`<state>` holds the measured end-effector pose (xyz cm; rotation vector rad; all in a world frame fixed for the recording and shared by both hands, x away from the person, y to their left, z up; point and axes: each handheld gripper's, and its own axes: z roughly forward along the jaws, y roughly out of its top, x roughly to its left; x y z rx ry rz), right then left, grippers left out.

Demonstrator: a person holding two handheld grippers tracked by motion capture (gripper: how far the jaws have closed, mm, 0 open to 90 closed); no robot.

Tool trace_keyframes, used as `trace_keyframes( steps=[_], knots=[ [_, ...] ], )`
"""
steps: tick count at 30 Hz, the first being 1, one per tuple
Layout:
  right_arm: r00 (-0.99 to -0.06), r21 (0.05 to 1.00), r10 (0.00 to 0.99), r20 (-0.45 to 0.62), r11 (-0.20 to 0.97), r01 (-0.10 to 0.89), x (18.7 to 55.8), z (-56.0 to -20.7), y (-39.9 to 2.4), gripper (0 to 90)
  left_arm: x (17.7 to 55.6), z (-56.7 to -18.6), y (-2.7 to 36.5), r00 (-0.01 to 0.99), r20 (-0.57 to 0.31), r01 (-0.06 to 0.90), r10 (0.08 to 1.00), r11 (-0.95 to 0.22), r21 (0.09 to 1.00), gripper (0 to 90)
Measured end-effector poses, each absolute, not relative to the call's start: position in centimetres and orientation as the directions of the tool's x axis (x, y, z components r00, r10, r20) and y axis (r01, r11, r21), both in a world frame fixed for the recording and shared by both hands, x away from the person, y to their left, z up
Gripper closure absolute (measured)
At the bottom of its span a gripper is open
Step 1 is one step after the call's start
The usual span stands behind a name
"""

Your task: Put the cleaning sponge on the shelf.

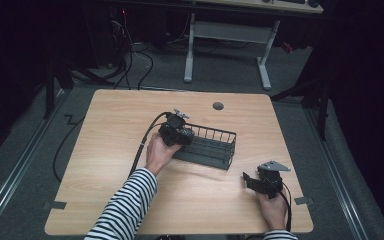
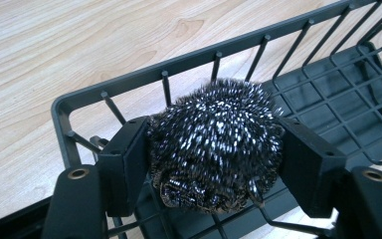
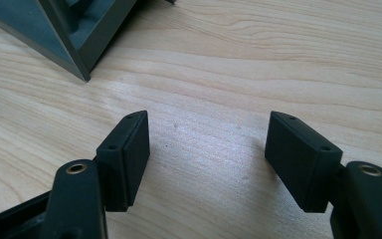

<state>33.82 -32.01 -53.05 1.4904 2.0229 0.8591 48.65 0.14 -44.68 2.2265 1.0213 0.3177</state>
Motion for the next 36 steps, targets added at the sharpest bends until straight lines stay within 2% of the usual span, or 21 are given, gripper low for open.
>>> trace_keyframes(
  steps=[12, 33, 36],
  knots=[
    [-0.291, 0.727, 0.957, -0.013, 0.209, 0.654, 33.8, -53.1, -32.0, 34.4, 48.5, -43.9, 0.9, 0.671, -0.064, 0.575, 0.738, -0.465, 0.673, 22.1],
    [-0.291, 0.726, 0.957, -0.014, 0.21, 0.654, 33.8, -53.1, -32.0, 34.3, 47.3, -41.4, 3.5, 0.679, -0.1, 0.553, 0.727, -0.417, 0.721, 17.9],
    [-0.291, 0.726, 0.957, -0.015, 0.21, 0.654, 33.8, -53.1, -32.0, 34.3, 47.2, -41.1, 4.0, 0.687, -0.128, 0.56, 0.715, -0.41, 0.72, 17.8]
  ],
)
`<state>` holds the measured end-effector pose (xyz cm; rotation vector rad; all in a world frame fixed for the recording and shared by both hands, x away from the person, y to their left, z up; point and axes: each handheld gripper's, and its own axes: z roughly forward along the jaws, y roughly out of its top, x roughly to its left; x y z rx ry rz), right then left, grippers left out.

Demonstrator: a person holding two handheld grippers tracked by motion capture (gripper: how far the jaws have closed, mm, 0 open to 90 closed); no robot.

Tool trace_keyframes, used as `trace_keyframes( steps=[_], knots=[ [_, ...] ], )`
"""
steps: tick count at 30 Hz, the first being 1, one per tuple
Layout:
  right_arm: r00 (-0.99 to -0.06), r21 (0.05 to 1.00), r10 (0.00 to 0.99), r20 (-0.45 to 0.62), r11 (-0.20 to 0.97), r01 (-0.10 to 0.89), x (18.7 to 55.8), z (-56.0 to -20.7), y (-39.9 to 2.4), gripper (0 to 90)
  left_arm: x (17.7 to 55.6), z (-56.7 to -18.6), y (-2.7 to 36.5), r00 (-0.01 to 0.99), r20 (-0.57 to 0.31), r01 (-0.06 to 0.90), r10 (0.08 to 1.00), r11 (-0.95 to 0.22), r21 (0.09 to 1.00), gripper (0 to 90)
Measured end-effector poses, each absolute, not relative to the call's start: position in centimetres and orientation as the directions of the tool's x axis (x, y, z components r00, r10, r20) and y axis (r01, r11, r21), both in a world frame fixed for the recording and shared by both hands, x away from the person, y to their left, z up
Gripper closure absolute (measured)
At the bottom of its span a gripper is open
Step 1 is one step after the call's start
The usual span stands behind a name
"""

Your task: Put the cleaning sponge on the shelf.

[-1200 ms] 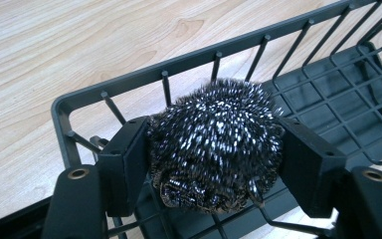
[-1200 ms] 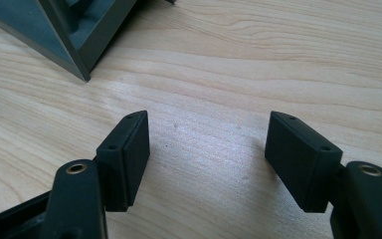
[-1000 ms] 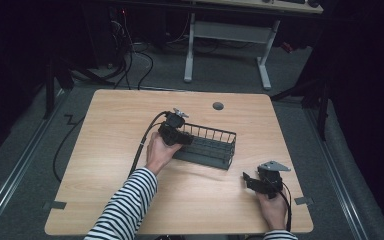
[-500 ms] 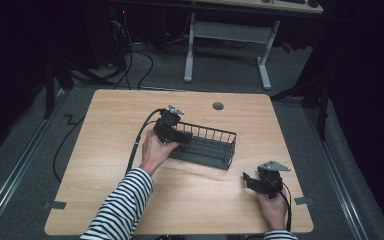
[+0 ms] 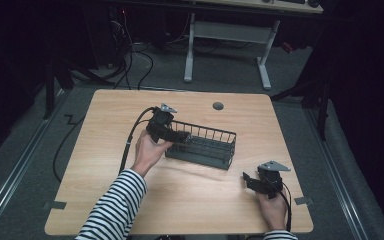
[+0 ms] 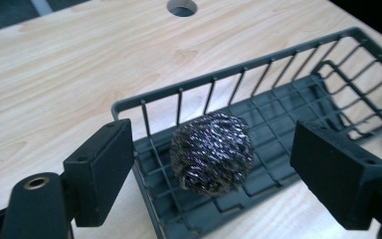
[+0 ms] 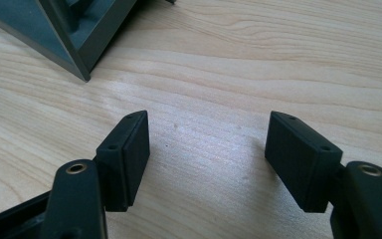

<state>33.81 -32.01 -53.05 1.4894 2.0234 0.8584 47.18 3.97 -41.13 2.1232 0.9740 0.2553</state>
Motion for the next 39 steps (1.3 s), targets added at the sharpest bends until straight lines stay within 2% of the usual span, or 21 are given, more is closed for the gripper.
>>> trace_keyframes(
  steps=[20, 39],
  knots=[
    [-0.291, 0.727, 0.957, -0.014, 0.209, 0.654, 33.8, -53.0, -32.0, 34.3, 44.9, -39.0, 7.9, 0.692, -0.119, 0.535, 0.712, -0.396, 0.746, 16.9],
    [-0.289, 0.726, 0.957, -0.015, 0.209, 0.655, 33.8, -53.1, -32.0, 34.2, 42.9, -39.5, 12.7, 0.645, -0.174, 0.558, 0.744, -0.304, 0.772, 17.0]
  ],
)
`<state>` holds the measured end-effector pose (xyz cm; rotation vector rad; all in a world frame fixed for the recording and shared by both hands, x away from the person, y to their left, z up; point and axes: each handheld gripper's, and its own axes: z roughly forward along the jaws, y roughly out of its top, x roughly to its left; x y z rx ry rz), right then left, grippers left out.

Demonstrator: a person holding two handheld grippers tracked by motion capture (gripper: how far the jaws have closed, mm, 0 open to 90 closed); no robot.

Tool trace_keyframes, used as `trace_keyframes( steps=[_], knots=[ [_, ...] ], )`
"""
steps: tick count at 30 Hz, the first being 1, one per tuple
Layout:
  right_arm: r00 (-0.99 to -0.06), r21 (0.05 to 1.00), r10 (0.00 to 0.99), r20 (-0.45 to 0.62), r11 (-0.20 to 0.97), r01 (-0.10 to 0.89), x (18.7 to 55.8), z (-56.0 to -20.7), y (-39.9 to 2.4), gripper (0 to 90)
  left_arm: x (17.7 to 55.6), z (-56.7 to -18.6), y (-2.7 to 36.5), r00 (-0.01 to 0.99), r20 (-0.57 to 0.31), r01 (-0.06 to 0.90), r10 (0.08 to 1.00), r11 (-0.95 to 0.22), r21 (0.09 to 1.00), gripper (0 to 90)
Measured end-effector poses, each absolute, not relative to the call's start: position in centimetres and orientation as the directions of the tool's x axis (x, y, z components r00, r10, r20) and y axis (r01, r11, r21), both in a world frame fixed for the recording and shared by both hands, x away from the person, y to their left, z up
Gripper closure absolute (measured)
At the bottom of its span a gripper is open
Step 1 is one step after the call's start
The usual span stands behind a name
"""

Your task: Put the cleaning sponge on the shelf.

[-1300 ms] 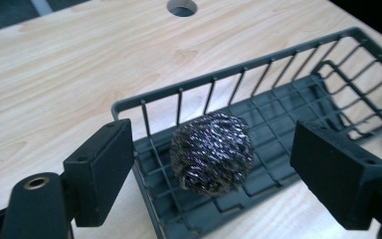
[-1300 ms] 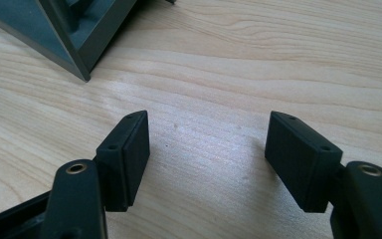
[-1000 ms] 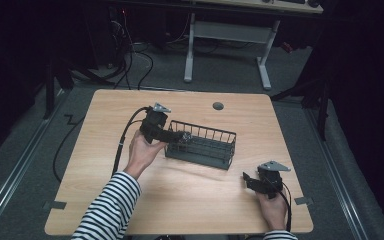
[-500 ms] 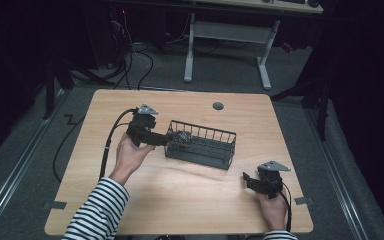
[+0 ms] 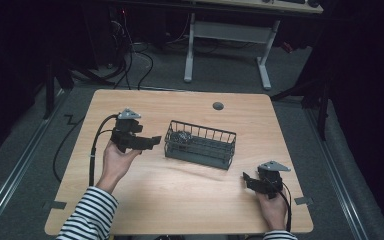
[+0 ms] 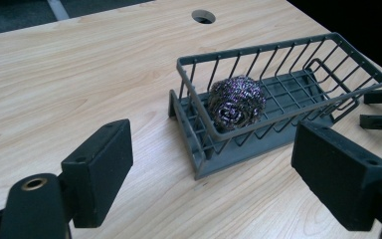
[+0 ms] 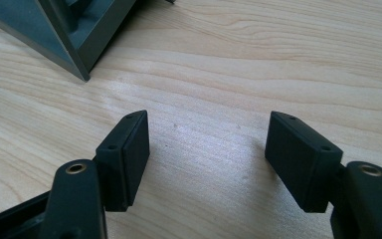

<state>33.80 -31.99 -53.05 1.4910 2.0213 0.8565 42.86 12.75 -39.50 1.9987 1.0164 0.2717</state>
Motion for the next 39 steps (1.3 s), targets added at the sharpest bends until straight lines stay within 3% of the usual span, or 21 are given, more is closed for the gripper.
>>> trace_keyframes(
  steps=[6, 26, 31, 39],
  knots=[
    [-0.288, 0.726, 0.957, -0.016, 0.209, 0.655, 33.8, -53.1, -32.0, 34.2, 42.0, -40.5, 14.3, 0.625, -0.156, 0.564, 0.765, -0.304, 0.768, 18.5],
    [-0.287, 0.727, 0.958, -0.017, 0.209, 0.654, 33.8, -53.1, -32.0, 34.3, 39.9, -43.4, 18.5, 0.556, -0.213, 0.611, 0.803, -0.221, 0.761, 20.3],
    [-0.286, 0.727, 0.958, -0.017, 0.208, 0.655, 33.8, -53.1, -32.0, 34.3, 39.5, -44.3, 19.4, 0.539, -0.269, 0.637, 0.798, -0.176, 0.751, 20.8],
    [-0.285, 0.727, 0.958, -0.017, 0.208, 0.655, 33.8, -53.1, -32.0, 34.3, 38.7, -45.6, 20.0, 0.52, -0.266, 0.651, 0.812, -0.174, 0.739, 21.4]
  ],
)
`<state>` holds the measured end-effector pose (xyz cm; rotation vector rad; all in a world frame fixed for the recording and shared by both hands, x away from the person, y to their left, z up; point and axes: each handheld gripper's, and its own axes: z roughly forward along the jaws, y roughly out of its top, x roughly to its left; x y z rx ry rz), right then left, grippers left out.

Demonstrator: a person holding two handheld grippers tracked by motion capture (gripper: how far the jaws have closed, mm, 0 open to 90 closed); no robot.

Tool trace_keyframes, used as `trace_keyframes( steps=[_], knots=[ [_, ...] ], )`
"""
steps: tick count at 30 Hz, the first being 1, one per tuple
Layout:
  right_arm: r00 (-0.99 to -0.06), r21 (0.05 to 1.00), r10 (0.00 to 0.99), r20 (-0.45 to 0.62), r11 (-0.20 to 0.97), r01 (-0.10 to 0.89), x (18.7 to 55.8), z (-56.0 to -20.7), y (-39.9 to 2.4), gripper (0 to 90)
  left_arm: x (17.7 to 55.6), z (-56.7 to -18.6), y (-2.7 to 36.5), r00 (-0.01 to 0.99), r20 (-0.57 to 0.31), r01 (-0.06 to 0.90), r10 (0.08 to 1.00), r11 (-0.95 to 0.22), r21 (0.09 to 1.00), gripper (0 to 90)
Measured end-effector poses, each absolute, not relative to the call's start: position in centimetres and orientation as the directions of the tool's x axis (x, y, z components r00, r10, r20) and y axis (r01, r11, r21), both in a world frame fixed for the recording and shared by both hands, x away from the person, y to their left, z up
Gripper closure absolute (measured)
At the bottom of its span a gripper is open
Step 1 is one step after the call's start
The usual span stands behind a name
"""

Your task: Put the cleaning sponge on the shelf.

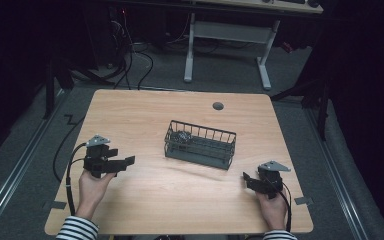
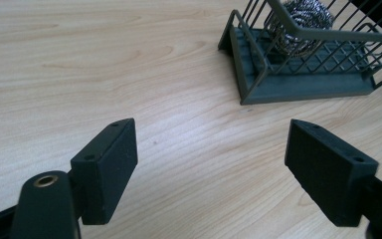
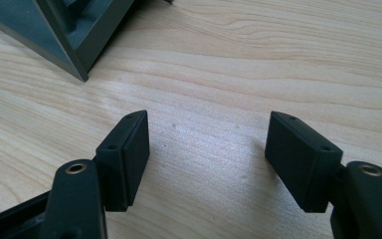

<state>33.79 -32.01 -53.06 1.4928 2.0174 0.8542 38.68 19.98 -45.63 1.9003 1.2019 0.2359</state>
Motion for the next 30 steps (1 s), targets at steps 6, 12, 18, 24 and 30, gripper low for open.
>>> trace_keyframes(
  steps=[6, 12, 18, 24, 30],
  knots=[
    [-0.285, 0.727, 0.958, -0.017, 0.207, 0.655, 33.8, -53.1, -32.0, 34.2, 38.0, -46.6, 20.4, 0.501, -0.252, 0.639, 0.828, -0.157, 0.753, 23.6],
    [-0.287, 0.726, 0.958, -0.017, 0.209, 0.656, 33.8, -53.1, -32.0, 33.2, 37.6, -48.0, 20.6, 0.476, -0.237, 0.653, 0.847, -0.16, 0.74, 23.9],
    [-0.289, 0.725, 0.957, -0.016, 0.21, 0.656, 33.8, -53.1, -32.0, 33.0, 37.3, -49.1, 20.5, 0.464, -0.223, 0.659, 0.857, -0.166, 0.734, 24.7],
    [-0.289, 0.725, 0.957, -0.017, 0.21, 0.656, 33.8, -53.1, -32.0, 33.0, 37.1, -49.8, 20.3, 0.462, -0.195, 0.658, 0.865, -0.187, 0.729, 24.8],
    [-0.288, 0.725, 0.957, -0.016, 0.21, 0.656, 33.8, -53.1, -32.0, 33.0, 37.1, -50.6, 20.0, 0.455, -0.166, 0.66, 0.875, -0.206, 0.723, 24.9]
  ],
)
